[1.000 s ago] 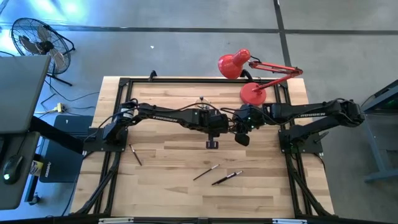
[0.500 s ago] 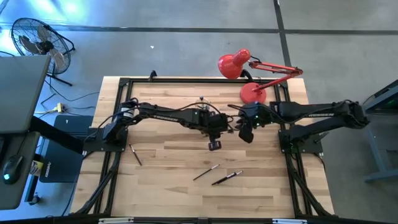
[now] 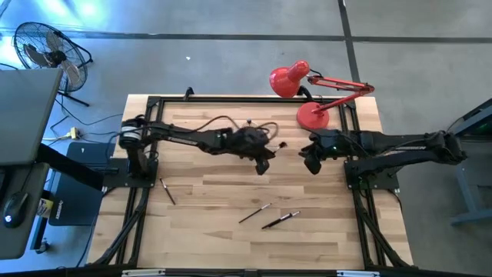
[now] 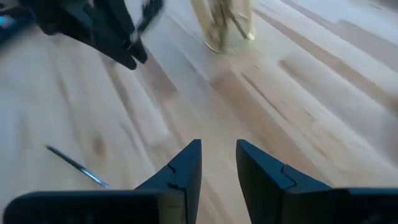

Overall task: Pick & Place Makeup Brushes
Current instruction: Put the eye groomer brush into the makeup brush holder

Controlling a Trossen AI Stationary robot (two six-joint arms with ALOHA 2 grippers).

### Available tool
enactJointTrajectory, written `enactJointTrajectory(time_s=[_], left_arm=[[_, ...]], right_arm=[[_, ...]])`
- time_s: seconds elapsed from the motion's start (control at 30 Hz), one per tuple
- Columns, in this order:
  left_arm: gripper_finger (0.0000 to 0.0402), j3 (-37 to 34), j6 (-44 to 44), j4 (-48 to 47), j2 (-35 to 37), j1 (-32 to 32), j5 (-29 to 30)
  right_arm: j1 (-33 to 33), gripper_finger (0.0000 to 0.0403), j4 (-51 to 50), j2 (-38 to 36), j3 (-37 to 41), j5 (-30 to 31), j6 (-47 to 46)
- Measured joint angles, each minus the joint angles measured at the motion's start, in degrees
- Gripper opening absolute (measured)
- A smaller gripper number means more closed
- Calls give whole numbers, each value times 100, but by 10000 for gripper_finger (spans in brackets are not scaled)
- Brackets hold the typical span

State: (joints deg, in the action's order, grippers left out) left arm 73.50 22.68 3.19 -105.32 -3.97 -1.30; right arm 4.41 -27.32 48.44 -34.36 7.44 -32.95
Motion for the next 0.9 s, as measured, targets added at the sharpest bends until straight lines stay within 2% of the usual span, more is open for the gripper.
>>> enactJointTrajectory(time_s=[0.07,0.17,0.23,0.33,0.4,0.5,0.7,0.9], left_arm=[[12,-475,297,725,202,22,56],[12,-997,669,2107,319,34,161],[12,-1267,925,2822,321,22,191],[12,-1450,1278,3599,300,18,187],[12,-1425,1363,3850,319,22,187],[14,-1431,1353,3956,311,26,188],[13,-1314,1184,3988,309,22,292],[13,-1156,1172,3848,307,43,144]], right_arm=[[-78,87,912,-245,496,-83,-87],[-190,81,2873,-504,1298,-136,-313],[-243,79,4366,-531,1804,-53,-414],[-296,79,5997,-390,2309,160,-333],[-304,79,6346,-252,2409,297,-301],[-302,79,6257,-14,2276,337,-416],[-302,79,6292,552,1643,100,-106],[-301,79,6186,942,1189,129,148]])
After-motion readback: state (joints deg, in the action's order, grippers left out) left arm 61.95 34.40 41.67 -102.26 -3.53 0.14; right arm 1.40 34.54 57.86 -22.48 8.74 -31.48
